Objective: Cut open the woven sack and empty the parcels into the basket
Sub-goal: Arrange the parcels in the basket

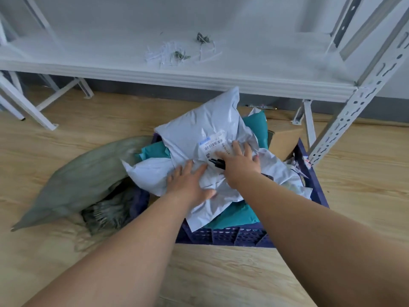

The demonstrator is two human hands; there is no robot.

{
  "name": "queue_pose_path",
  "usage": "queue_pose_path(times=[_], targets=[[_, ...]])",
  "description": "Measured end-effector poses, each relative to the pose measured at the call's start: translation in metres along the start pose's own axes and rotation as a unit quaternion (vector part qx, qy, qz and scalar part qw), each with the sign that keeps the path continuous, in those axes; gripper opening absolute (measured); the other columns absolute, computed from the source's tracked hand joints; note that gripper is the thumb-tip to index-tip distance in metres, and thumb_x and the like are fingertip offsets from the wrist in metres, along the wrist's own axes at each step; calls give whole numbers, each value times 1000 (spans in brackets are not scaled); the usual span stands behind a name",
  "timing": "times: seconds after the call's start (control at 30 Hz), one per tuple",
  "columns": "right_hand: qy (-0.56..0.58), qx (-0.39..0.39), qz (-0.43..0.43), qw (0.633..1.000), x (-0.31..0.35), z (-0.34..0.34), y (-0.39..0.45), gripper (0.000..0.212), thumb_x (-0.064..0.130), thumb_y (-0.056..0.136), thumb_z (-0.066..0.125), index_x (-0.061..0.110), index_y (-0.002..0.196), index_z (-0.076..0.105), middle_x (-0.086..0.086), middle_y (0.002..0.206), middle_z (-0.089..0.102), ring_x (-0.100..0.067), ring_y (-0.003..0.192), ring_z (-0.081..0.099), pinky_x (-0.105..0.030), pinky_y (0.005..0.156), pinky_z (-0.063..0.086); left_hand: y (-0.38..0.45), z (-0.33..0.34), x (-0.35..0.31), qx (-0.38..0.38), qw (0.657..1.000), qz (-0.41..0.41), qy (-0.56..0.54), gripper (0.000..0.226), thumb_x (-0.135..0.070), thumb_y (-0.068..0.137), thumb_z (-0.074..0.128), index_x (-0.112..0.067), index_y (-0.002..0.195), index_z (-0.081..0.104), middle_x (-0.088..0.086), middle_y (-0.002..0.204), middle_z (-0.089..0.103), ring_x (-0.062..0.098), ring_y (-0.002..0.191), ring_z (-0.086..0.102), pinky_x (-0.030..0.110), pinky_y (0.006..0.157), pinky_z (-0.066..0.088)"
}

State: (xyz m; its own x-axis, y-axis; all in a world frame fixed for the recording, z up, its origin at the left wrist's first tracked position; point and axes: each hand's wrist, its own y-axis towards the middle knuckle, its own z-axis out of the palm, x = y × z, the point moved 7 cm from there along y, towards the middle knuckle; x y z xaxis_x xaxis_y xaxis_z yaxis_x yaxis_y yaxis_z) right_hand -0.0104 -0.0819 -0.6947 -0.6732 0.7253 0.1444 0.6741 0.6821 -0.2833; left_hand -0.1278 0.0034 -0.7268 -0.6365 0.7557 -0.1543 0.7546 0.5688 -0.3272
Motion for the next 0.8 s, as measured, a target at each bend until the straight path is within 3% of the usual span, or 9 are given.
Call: queue_pose_path(times=[0.1, 0.2, 0.3, 0.4, 0.5, 0.57, 0.63, 0.73, 0.8], targets=[[-7, 23, 14, 1000, 6, -6, 4, 74, 11, 88, 54, 50, 143, 22, 1, 160, -9, -31, 145, -12, -57, 114, 13, 1, -6, 14, -15, 998, 39, -37, 79, -70, 84, 45, -42, 150, 11, -6, 162, 1, 23, 148, 6, 47, 118, 8], [39, -17, 52, 998, 18, -16, -4, 62, 15, 90, 52, 45, 141, 32, -2, 158, 4, -31, 143, 6, -51, 109, 25, -14, -22, 32, -133, 977, 76, -145, 67, -59, 89, 49, -32, 147, 31, -7, 156, 25, 16, 142, 25, 36, 113, 21], [79, -94, 71, 990, 43, -21, -22, 57, 12, 88, 49, 38, 138, 39, -7, 157, 11, -31, 139, 18, -45, 108, 30, -39, -39, 60, -255, 920, 95, -281, 41, -41, 94, 54, -25, 132, 56, -7, 138, 50, 11, 128, 43, 20, 102, 31], [82, -140, 23, 987, 90, -25, -35, 61, 8, 87, 48, 33, 141, 34, -7, 158, 7, -30, 143, 13, -45, 110, 29, -62, -66, 100, -412, 858, 86, -294, 25, -24, 94, 52, -19, 115, 66, -6, 117, 63, 12, 111, 56, 22, 92, 43], [85, -154, -41, 984, 139, -31, -38, 59, 9, 89, 49, 31, 142, 33, -4, 157, 16, -28, 139, 23, -44, 103, 35, -65, -73, 169, -481, 795, -46, -368, 25, -17, 93, 51, -22, 113, 64, -7, 113, 57, 15, 102, 58, 24, 81, 45], [99, -136, -60, 984, 162, -30, -35, 58, 9, 90, 48, 32, 142, 34, -2, 153, 24, -27, 134, 31, -46, 99, 40, -53, -58, 215, -443, 777, -179, -411, 27, -18, 93, 52, -24, 118, 61, 1, 121, 55, 20, 104, 57, 28, 82, 45], [118, -113, -75, 984, 178, -26, -32, 55, 10, 91, 47, 32, 140, 36, -1, 147, 32, -28, 127, 37, -47, 96, 43, -35, -27, 244, -322, 744, -302, -502, 32, -23, 93, 55, -22, 126, 55, 7, 128, 55, 25, 108, 56, 32, 88, 46], [125, -100, -84, 983, 187, -18, -30, 51, 13, 92, 47, 31, 139, 39, -1, 143, 36, -28, 123, 43, -41, 93, 43, -12, 20, 230, -101, 552, -338, -755, 46, -42, 91, 57, -21, 132, 53, 1, 118, 58, 24, 105, 57, 37, 91, 47], [128, -98, -91, 983, 188, -13, -27, 49, 15, 93, 49, 30, 139, 40, 0, 145, 36, -28, 123, 44, -41, 95, 44, -2, 26, 213, -21, 474, -289, -832, 57, -53, 89, 57, -21, 136, 52, -2, 116, 60, 22, 103, 60, 36, 91, 47]])
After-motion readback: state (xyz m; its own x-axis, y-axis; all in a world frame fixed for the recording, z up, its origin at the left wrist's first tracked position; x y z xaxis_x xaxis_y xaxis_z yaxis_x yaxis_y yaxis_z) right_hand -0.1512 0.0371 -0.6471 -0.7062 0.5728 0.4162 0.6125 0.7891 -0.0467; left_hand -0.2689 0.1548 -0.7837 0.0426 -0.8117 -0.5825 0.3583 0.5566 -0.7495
